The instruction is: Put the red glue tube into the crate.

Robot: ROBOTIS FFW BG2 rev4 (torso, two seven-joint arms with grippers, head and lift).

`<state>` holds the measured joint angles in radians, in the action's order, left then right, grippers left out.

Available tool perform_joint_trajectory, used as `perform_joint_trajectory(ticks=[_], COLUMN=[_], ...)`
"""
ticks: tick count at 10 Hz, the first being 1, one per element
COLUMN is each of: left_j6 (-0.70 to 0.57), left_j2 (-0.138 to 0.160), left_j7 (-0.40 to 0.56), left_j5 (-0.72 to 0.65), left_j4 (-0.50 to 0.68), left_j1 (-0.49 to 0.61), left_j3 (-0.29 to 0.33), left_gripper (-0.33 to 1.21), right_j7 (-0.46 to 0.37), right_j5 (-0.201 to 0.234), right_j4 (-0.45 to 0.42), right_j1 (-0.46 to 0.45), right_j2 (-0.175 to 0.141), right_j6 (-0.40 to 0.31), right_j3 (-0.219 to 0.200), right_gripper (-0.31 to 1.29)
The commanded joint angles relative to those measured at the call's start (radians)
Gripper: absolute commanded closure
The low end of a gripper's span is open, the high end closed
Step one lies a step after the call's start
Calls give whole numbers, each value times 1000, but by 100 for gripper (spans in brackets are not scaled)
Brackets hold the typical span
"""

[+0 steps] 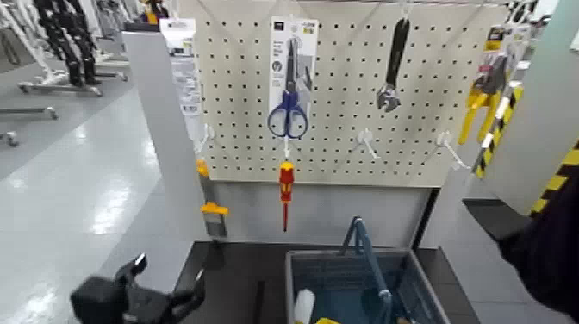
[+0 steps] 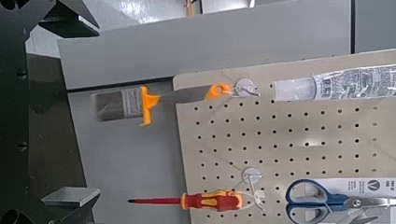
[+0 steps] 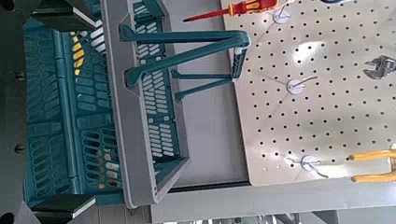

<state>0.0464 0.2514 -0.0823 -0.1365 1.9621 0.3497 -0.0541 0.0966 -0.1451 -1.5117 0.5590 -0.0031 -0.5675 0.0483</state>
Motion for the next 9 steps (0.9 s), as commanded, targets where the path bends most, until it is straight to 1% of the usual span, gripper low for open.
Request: perform_joint_trajectory(ticks=[1, 2, 4, 5, 6, 8, 9], left_j6=[202, 260, 333, 356, 375, 420, 425], left_j2=[-1, 2, 3, 6, 9, 25, 40], left_j7=[-143, -198, -269, -297, -310, -372, -389], left_j5=[-69, -86, -118, -123, -158, -195, -218], left_j4=[52, 60, 60, 57, 43, 9, -15], left_j1=[-130, -186, -278, -324, -365, -459, -502], left_j3=[63, 86, 112, 123, 137, 151, 146], left_gripper=[7, 7, 8, 9, 9, 9, 9], right_j7=[0, 0, 2, 5, 5, 6, 8], right_j5=[-4, -4, -4, -5, -5, -5, -5], right_j4=[1, 1, 1, -1, -2, -2, -2], right_j1=[1, 1, -1, 1, -1, -1, -1], right_j2=[132, 133, 133, 133, 132, 132, 133], right_j6=[0, -2, -3, -3, -3, -6, -6], right_j3=[2, 2, 5, 5, 7, 10, 10], right_gripper=[2, 2, 2, 2, 2, 2, 2])
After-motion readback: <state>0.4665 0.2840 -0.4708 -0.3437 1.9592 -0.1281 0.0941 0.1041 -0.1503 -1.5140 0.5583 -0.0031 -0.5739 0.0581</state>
